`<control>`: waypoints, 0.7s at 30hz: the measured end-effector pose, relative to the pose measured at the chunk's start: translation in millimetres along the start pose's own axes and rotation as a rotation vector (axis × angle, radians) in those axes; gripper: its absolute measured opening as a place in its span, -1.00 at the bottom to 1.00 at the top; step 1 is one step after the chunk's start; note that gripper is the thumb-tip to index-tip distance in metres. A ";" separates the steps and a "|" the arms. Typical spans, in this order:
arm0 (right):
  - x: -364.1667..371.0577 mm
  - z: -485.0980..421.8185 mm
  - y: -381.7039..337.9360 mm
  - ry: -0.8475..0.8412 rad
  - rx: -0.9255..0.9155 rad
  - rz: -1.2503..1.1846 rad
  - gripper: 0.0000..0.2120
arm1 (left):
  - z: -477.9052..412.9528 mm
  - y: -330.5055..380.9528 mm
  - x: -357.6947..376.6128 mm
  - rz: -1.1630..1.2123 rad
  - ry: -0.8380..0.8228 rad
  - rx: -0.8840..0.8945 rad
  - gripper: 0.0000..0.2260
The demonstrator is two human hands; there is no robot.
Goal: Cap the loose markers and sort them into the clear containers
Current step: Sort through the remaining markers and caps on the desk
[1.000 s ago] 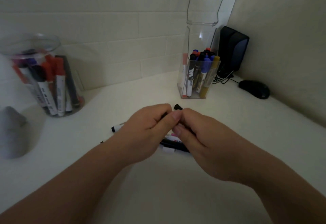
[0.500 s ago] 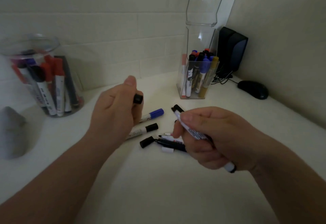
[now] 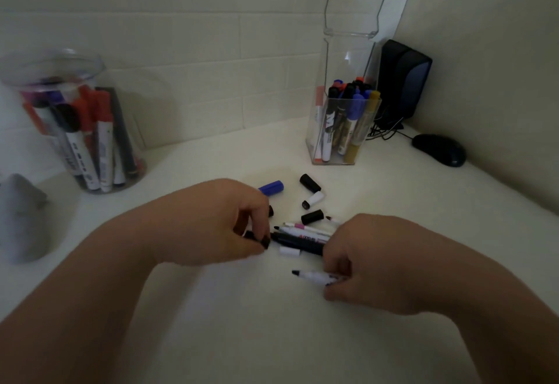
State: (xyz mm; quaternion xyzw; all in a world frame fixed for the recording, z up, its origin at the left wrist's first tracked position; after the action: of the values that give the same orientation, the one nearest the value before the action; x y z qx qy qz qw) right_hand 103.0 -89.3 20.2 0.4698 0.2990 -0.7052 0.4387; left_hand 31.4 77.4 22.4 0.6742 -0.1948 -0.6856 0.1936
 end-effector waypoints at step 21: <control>-24.1 16.3 118.5 0.315 0.337 -0.302 -0.89 | -5.0 -6.1 -2.1 -0.103 0.057 -0.102 -0.74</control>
State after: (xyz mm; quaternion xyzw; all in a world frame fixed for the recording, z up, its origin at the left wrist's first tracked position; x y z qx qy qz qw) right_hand 207.3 -146.4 47.5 0.5901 0.3086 -0.7207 0.1924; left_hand 36.4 83.7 20.9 0.6916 -0.1192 -0.6844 0.1976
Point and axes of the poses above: each hand's wrist, its own z-axis away from the middle knuckle, its own x-axis out of the palm, y = z × x, the point moved 6 cm from there along -z, towards the middle knuckle, and after that the axes turned 3 degrees about z, right-handed, at the moved point
